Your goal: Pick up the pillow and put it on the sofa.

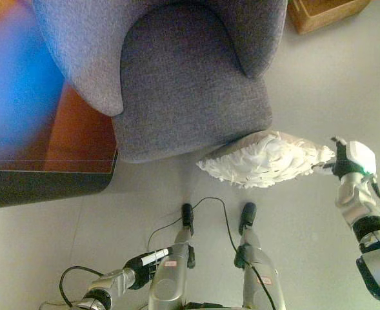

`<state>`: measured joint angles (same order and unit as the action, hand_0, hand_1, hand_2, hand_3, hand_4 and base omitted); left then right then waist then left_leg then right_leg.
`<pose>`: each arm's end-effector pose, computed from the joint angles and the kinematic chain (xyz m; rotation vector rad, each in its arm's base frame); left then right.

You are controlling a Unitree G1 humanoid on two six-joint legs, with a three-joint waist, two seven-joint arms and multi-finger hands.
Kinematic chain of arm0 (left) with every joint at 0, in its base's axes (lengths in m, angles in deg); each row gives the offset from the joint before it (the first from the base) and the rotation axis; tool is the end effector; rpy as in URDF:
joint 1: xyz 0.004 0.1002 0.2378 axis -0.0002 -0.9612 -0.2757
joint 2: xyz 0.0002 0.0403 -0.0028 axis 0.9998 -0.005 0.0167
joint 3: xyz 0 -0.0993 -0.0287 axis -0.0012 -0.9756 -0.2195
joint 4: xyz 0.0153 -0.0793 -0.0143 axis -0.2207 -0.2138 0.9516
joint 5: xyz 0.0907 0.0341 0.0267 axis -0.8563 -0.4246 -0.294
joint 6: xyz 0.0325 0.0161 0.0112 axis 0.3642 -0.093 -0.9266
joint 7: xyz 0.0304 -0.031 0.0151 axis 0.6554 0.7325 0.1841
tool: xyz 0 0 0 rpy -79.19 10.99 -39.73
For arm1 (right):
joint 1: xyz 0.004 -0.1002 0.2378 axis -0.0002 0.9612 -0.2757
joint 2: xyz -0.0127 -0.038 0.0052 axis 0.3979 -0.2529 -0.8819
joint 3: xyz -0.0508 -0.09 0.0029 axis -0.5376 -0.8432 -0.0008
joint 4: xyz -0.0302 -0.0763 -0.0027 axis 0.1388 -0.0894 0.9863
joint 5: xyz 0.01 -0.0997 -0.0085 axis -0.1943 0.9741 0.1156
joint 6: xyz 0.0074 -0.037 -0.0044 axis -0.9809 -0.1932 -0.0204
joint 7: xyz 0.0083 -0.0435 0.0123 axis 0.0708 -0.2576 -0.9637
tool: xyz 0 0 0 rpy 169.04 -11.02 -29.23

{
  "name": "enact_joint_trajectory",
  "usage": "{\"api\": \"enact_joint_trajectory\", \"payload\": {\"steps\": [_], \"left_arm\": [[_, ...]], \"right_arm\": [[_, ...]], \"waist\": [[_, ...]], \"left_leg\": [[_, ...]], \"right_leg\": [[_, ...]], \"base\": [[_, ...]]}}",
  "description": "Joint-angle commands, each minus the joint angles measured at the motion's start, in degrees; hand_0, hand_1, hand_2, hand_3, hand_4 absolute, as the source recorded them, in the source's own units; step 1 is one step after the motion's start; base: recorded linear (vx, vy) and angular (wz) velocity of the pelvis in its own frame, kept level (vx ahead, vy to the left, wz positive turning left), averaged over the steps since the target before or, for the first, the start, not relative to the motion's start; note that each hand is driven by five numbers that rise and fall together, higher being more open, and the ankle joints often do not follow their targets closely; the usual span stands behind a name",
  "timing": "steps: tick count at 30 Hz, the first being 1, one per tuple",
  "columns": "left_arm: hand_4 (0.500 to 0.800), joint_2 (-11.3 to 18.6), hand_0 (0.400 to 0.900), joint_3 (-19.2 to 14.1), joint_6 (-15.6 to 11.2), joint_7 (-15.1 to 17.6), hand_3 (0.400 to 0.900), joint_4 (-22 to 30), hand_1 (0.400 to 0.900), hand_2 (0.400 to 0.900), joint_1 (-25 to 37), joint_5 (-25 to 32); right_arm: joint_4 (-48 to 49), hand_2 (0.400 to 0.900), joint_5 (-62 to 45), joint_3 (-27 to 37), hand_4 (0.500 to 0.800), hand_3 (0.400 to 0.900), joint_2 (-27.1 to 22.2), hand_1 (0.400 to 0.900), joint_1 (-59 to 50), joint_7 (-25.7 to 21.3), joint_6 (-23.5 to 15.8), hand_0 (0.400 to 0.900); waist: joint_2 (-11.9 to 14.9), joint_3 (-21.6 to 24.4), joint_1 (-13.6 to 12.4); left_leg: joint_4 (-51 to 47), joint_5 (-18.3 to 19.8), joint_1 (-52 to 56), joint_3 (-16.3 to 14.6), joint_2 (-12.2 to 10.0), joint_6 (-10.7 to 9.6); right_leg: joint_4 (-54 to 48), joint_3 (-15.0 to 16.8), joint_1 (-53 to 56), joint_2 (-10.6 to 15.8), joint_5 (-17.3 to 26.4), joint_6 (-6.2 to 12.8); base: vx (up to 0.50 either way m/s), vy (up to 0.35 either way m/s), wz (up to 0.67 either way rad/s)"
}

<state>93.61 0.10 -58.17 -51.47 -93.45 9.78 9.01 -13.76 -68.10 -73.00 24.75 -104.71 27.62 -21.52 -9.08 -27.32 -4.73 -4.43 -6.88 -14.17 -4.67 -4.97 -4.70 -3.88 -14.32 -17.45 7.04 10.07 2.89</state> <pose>0.1486 0.2234 -0.0905 -0.2818 1.0661 -0.1272 0.2821 -0.3334 0.0952 -1.1960 0.2679 -0.4929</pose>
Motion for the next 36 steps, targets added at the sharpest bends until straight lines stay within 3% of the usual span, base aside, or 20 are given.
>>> {"api": "enact_joint_trajectory", "payload": {"steps": [1,10,20,36], "left_arm": [[0.800,2.58,0.900,4.53,1.82,1.32,0.900,-3.54,0.900,0.900,-5.43,1.66],[0.800,2.83,0.900,4.39,0.43,-0.60,0.900,-2.14,0.900,0.900,-6.49,3.80],[0.800,2.52,0.900,4.16,-1.76,-1.78,0.900,-2.58,0.900,0.900,-6.13,4.31],[0.800,1.39,0.900,4.83,-3.67,-0.87,0.900,-1.73,0.900,0.900,-6.40,6.03]], "right_arm": [[3.07,0.900,-0.43,-4.00,0.800,0.900,-7.34,0.900,-6.74,0.52,-0.50,0.900],[7.91,0.900,-0.88,-7.42,0.800,0.900,-10.51,0.900,-14.16,5.19,0.16,0.900],[12.24,0.900,-6.71,-8.64,0.800,0.900,-8.56,0.900,-18.01,10.49,-3.25,0.900],[20.04,0.900,-18.08,-7.80,0.800,0.900,-5.40,0.900,-21.52,22.00,-2.22,0.900]], "waist": [[1.53,-1.97,-0.72],[0.62,-2.48,-1.70],[-0.03,-2.48,-1.89],[-0.68,-2.48,-2.13]], "left_leg": [[3.47,0.78,-6.14,2.42,5.18,1.86],[5.18,0.10,-12.01,2.25,5.63,2.01],[7.73,0.48,-15.93,1.94,5.80,1.92],[9.45,0.16,-20.35,1.86,5.59,1.62]], "right_leg": [[14.97,-1.76,-5.95,-0.48,-10.94,0.47],[17.86,-1.38,-12.24,0.42,-11.35,0.83],[19.86,-0.71,-16.13,0.62,-11.99,0.44],[21.90,0.34,-20.81,0.52,-12.27,0.16]], "base": [[-0.05,0.046,0.02],[-0.05,0.052,0.00],[-0.04,0.043,0.01],[0.00,0.014,0.00]]}}
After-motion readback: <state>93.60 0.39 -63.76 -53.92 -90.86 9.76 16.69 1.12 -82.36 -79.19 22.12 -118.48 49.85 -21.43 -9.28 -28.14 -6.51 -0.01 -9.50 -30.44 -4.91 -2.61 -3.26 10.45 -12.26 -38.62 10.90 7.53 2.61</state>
